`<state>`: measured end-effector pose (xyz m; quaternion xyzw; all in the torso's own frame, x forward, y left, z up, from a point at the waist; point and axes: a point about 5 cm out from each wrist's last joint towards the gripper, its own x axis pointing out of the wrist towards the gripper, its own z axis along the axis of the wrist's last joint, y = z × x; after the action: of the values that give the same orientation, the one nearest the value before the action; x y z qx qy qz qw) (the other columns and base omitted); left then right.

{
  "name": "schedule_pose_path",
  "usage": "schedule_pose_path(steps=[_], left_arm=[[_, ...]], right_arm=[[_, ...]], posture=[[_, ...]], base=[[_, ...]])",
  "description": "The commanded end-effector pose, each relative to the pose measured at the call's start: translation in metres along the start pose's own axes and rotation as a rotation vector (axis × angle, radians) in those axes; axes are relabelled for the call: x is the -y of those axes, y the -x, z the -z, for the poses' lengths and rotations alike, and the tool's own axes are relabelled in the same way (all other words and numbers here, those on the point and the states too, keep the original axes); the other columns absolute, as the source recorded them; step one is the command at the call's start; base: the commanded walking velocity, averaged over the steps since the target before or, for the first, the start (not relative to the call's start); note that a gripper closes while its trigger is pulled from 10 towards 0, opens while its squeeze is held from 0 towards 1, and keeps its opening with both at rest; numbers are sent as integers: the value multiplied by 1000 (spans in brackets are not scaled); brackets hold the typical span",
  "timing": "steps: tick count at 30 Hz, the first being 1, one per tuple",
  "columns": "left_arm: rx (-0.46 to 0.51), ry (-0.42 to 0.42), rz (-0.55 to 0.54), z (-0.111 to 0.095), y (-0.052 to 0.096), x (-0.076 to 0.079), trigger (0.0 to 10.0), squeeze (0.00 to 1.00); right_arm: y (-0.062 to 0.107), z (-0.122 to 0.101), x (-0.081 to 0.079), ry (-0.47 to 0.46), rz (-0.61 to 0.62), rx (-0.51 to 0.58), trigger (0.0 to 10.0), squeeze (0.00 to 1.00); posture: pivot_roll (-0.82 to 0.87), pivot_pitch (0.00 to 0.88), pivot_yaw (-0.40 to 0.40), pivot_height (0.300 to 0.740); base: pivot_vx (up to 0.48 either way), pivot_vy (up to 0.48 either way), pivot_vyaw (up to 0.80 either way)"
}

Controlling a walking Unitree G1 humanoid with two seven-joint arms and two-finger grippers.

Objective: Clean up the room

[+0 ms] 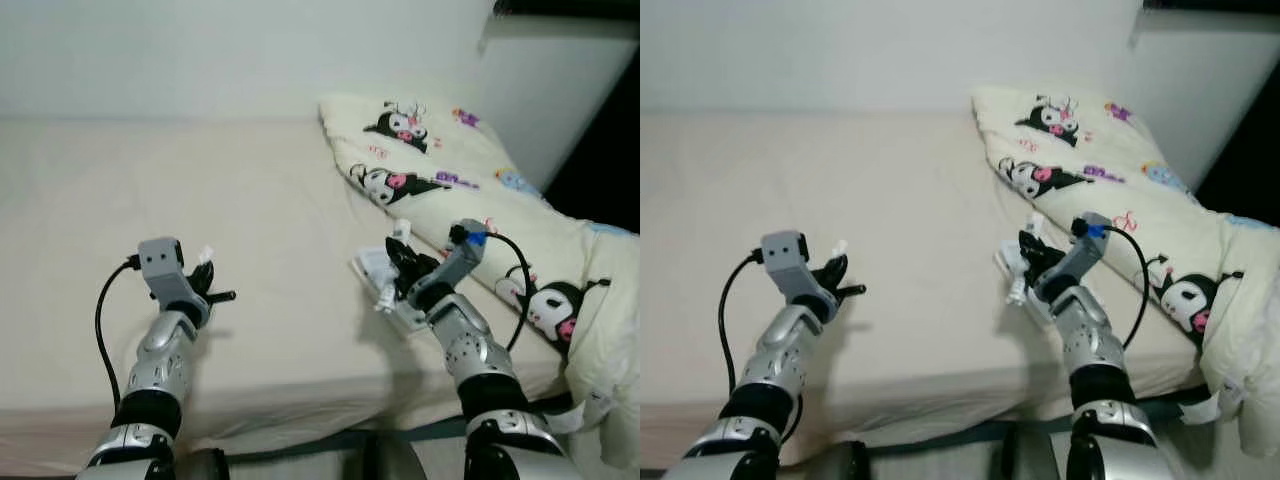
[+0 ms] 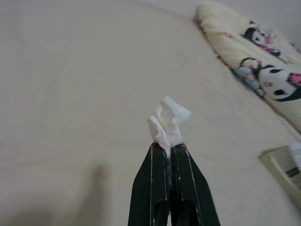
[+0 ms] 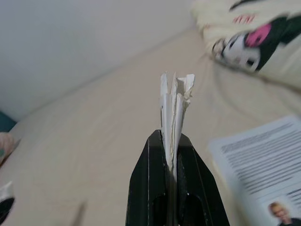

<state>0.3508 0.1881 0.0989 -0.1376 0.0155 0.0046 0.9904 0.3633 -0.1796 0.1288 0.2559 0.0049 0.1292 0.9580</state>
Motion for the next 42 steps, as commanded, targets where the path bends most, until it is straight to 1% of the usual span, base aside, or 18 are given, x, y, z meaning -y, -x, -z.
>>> schedule_pose_path(steps=[1, 4, 8, 10, 15, 16, 18, 19, 20, 22, 25, 30, 33, 34, 35, 36, 37, 42], left_arm=[[-51, -24, -10, 11, 4, -6, 10000, 0], [-157, -63, -49, 35, 17, -22, 10000, 0], [-238, -88, -67, 52, 28, -30, 10000, 0], [-401, -148, -81, 85, 52, -43, 10000, 0], [-535, -180, -121, 109, 76, -54, 10000, 0], [-658, -146, -188, 133, 105, -65, 10000, 0], [-658, -146, -188, 133, 105, -65, 10000, 0], [-733, -121, -217, 145, 120, -68, 10000, 0], [-733, -121, -217, 145, 120, -68, 10000, 0], [-846, -153, -246, 162, 148, -74, 10000, 0], [-871, -171, -248, 166, 155, -76, 10000, 0], [-934, -232, -222, 174, 171, -78, 10000, 0], [-940, -237, -221, 175, 173, -78, 10000, 0], [-953, -247, -219, 176, 175, -78, 10000, 0], [-959, -247, -219, 177, 176, -78, 10000, 0], [-964, -247, -219, 177, 177, -78, 10000, 0], [-968, -241, -219, 178, 178, -78, 10000, 0], [-981, -238, -216, 180, 181, -77, 10000, 0]], right_arm=[[7, 11, 9, -5, 31, -31, 0, 0], [15, 22, 16, 19, 59, -73, 0, 0], [21, 30, 21, 26, 79, -100, 0, 0], [34, 54, 34, 67, 139, -209, 0, 0], [52, 76, 47, 90, 199, -313, 0, 0], [80, 102, 62, 60, 289, -409, 0, 0], [80, 102, 62, 60, 289, -409, 0, 0], [93, 112, 68, 29, 336, -436, 0, 0], [93, 112, 68, 29, 336, -436, 0, 0], [121, 130, 77, -17, 432, -481, 0, 0], [129, 135, 79, -22, 455, -497, 0, 0], [166, 161, 84, 25, 534, -663, 0, 0], [176, 166, 87, 20, 566, -698, 0, 0], [190, 170, 90, 26, 602, -730, 0, 0], [196, 171, 92, 46, 617, -752, 6471, 0], [201, 173, 93, 39, 632, -762, 6471, 0], [209, 176, 94, 72, 639, -813, 10000, 0], [224, 180, 96, 132, 638, -889, 10000, 0]], posture=[[76, 0, -60, 618], [77, 0, -51, 633], [77, 0, -50, 642], [75, 0, -49, 652], [77, 0, -50, 662], [72, 0, -52, 671], [72, 0, -52, 671], [73, 0, -54, 676], [73, 0, -54, 676], [58, 0, -44, 686], [58, 0, -44, 690], [60, 0, -49, 715], [61, 0, -52, 725], [62, 0, -56, 735], [65, 0, -61, 735], [65, 0, -61, 735], [68, 0, -65, 735], [72, 0, -68, 735]], base=[[0, 0, 0], [0, 0, 0], [0, 0, 0], [0, 0, 0], [0, 0, 0], [0, 0, 0], [0, 0, 0], [-480, 0, 0], [-480, 0, 0], [-240, 0, 0], [0, 0, 0], [0, 0, 0], [0, 0, 0], [0, 0, 0], [0, 0, 0], [0, 0, 0], [0, 0, 0], [-210, 0, 480]])
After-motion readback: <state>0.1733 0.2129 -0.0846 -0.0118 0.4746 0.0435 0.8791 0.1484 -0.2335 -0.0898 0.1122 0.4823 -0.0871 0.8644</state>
